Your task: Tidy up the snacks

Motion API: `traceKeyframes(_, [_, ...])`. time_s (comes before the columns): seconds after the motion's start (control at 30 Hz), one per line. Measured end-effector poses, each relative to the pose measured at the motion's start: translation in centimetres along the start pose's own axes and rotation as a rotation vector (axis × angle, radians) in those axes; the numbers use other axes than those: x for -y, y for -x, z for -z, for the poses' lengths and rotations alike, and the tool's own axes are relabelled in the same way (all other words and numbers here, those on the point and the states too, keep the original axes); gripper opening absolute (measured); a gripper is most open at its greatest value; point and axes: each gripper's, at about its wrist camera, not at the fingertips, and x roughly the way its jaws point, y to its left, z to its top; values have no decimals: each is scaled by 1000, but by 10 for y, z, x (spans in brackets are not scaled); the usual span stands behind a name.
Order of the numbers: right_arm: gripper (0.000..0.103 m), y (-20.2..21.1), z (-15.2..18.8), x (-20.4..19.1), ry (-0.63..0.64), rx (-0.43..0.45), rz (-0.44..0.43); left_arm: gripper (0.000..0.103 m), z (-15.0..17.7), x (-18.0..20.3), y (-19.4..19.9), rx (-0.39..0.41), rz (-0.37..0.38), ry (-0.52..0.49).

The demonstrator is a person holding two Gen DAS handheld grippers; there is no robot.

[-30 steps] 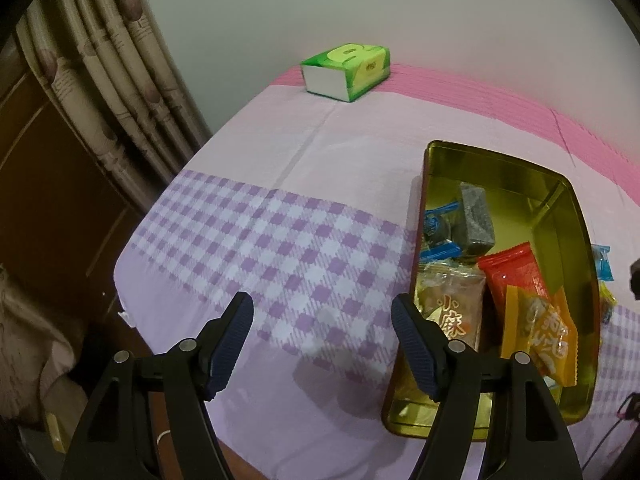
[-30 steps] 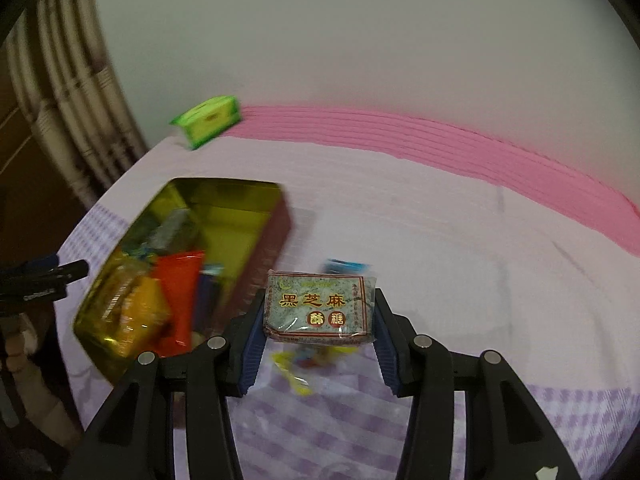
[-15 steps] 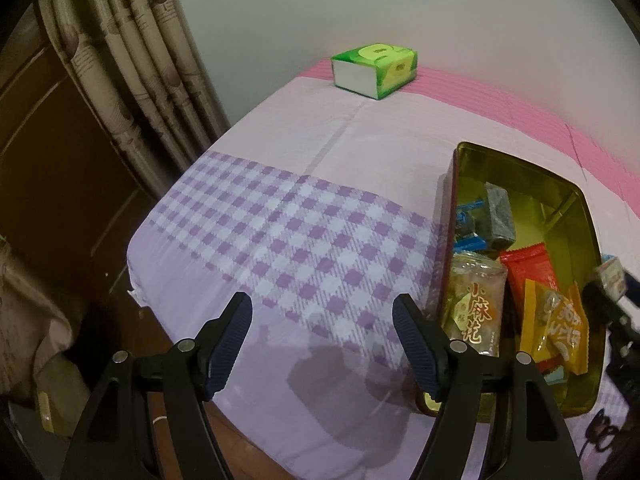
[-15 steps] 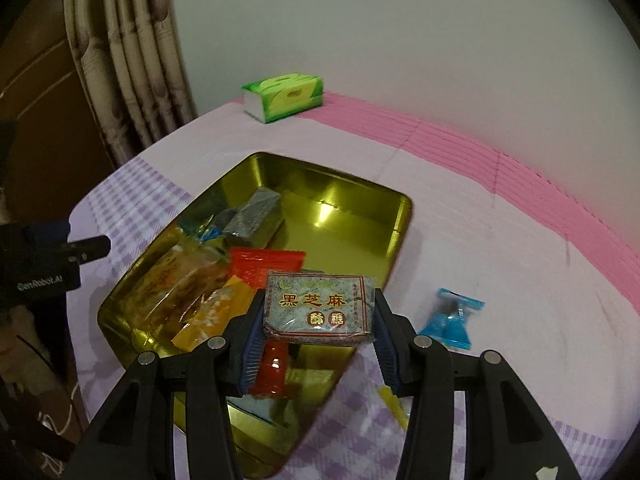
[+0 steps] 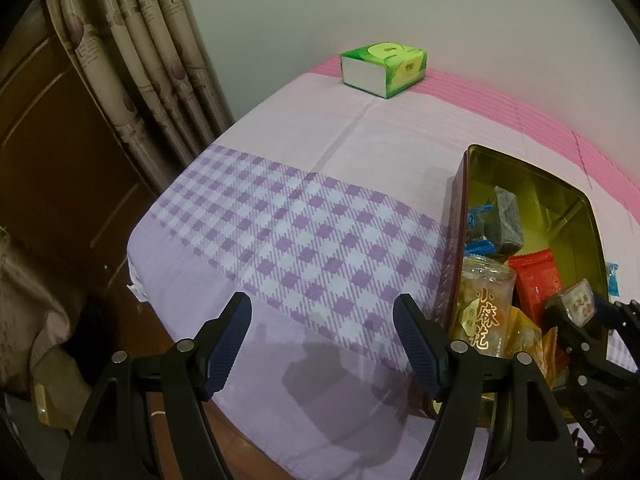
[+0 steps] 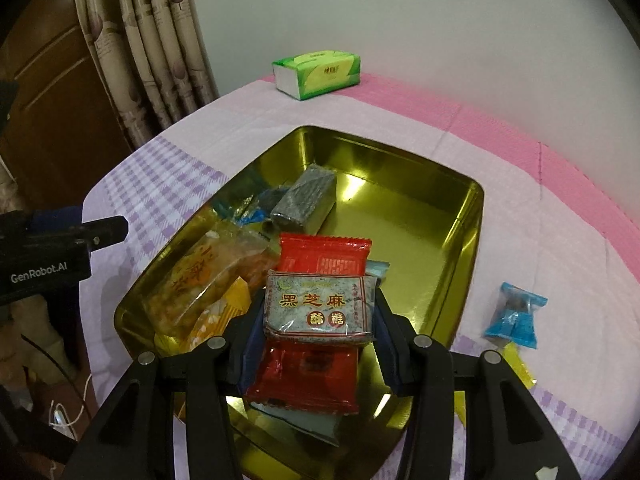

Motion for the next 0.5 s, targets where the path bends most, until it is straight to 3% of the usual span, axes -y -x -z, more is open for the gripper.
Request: traceKeyframes(0.5, [47,5,-1,6,-45,10,-31,75,1,2,-2,-3,0,-2])
